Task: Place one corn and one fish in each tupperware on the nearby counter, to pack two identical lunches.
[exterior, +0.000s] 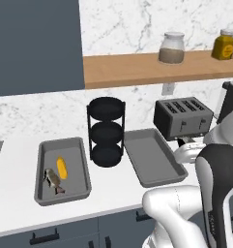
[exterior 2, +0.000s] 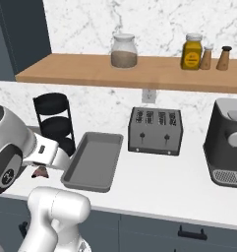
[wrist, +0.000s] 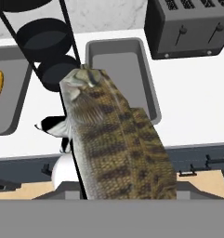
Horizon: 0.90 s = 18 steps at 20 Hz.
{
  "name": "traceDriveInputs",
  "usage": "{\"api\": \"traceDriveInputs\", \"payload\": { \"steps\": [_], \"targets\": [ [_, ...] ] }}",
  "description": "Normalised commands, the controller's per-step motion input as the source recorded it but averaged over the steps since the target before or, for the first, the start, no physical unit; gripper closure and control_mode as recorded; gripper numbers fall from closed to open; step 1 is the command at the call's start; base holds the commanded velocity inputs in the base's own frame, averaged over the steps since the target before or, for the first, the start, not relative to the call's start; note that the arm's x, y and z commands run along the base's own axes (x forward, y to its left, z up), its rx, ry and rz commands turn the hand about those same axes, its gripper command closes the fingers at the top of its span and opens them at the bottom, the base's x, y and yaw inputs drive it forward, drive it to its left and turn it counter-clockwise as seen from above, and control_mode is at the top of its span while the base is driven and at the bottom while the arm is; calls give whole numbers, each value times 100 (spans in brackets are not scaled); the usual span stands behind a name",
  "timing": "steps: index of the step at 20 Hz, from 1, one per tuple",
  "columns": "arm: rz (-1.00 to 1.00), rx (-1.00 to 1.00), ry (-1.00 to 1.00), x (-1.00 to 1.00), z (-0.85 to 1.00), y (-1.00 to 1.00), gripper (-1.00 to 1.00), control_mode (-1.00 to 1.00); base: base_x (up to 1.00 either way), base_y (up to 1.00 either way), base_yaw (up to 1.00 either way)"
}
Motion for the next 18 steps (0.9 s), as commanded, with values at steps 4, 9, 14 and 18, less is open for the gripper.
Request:
{"api": "traceDriveInputs", "payload": {
  "steps": [4, 9, 14, 18],
  "targets": [
    [0, 0, 0, 0, 0, 0, 100, 100, 43, 0, 0],
    [0, 0, 0, 19, -9, 0, 100, -100, 25, 1, 0],
    [0, 0, 0, 55, -30, 0, 100, -100, 0, 0, 0],
    [0, 0, 0, 74, -42, 0, 100, -100, 0, 0, 0]
  ]
}}
